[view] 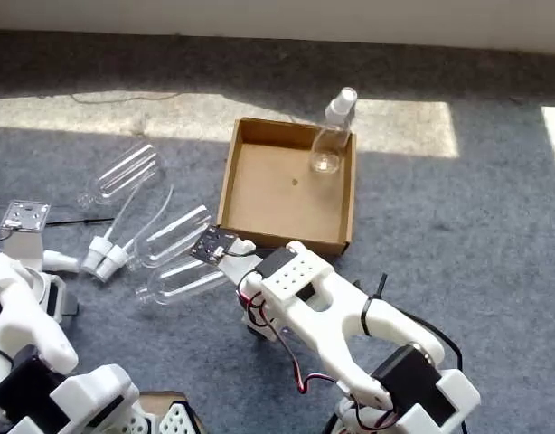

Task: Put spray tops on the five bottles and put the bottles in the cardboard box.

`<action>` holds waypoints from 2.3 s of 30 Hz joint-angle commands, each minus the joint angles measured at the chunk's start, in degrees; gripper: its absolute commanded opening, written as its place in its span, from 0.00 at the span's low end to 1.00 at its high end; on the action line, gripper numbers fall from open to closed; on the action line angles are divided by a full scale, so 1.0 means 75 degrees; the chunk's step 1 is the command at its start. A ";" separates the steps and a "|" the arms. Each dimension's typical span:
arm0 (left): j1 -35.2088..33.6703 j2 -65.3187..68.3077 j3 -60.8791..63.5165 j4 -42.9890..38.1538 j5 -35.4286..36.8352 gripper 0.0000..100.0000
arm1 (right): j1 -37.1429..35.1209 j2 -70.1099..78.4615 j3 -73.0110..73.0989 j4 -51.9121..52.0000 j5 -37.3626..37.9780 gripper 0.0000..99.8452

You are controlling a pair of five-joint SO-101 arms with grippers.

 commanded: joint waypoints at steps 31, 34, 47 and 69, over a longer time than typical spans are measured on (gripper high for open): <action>-0.0580 0.0076 -0.0697 0.1090 -0.0692 0.02 | 0.0111 -0.0111 -0.0264 0.0053 -0.0082 0.01; -0.0580 0.0076 -0.1659 0.2063 -0.0680 0.02 | 0.0123 -0.0334 -0.0275 0.0064 -0.0082 0.01; 0.0990 -0.1495 -0.4964 0.4419 0.1407 0.02 | 0.0580 -0.5433 0.0920 0.0029 -0.0094 0.01; 0.8305 -0.6031 -0.4859 0.2204 0.7056 0.02 | 0.0545 -0.9512 0.4730 -0.3933 -0.0516 0.01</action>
